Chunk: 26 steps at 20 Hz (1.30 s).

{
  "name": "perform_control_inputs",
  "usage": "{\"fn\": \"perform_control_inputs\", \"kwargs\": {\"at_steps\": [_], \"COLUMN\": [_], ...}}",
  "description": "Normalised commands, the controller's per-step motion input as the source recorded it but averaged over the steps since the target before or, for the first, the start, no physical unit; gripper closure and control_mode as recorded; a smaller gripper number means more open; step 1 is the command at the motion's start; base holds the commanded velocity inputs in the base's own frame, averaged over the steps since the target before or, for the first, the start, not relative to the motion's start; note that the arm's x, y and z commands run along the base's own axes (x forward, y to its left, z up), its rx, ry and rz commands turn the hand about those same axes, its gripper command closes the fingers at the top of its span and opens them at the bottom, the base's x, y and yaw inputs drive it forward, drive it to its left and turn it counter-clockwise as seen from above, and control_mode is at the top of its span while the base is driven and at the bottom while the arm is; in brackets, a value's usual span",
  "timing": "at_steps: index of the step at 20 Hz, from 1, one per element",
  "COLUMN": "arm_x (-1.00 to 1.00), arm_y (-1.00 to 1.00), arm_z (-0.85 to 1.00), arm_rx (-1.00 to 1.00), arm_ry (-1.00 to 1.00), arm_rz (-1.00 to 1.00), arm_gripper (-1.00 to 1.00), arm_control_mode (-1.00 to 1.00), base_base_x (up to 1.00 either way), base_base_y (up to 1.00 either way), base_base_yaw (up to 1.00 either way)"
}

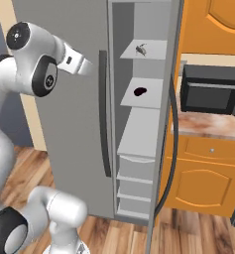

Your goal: There's a fish in the fridge that needs to be moved to the freezer for freezing. Pick up the fish from the fridge, place it on any shelf in the freezer, and close the fridge and freezer doors when done.

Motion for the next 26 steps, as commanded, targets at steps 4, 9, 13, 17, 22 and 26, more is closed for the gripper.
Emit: {"fn": "perform_control_inputs", "kwargs": {"at_steps": [4, 9, 13, 17, 22, 26], "arm_x": [-0.96, -0.77, -0.77, -0.38, -0.06, 0.00], "arm_y": [0.19, 0.10, 0.02, -0.12, -0.41, -0.47], "arm_z": [-0.84, -0.69, -0.02, -0.19, -0.09, -0.02], "arm_rx": [-0.12, -0.06, -0.07, -0.12, -0.05, -0.02], "arm_ry": [-0.09, -0.01, 0.00, -0.11, -0.04, 0.04], "arm_rz": [0.27, 0.28, 0.24, 0.14, 0.05, 0.06], "arm_gripper": [-1.00, -1.00, -1.00, -1.00, -1.00, -1.00], "arm_control_mode": [-1.00, -1.00, -1.00, -1.00, -1.00, -1.00], "base_base_x": [0.00, 0.00, 0.00, 0.00, 0.00, 0.00], "base_base_y": [0.00, 0.00, 0.00, 0.00, 0.00, 0.00], "base_base_yaw": [0.00, 0.00, 0.00, 0.00, 0.00, 0.00]}}
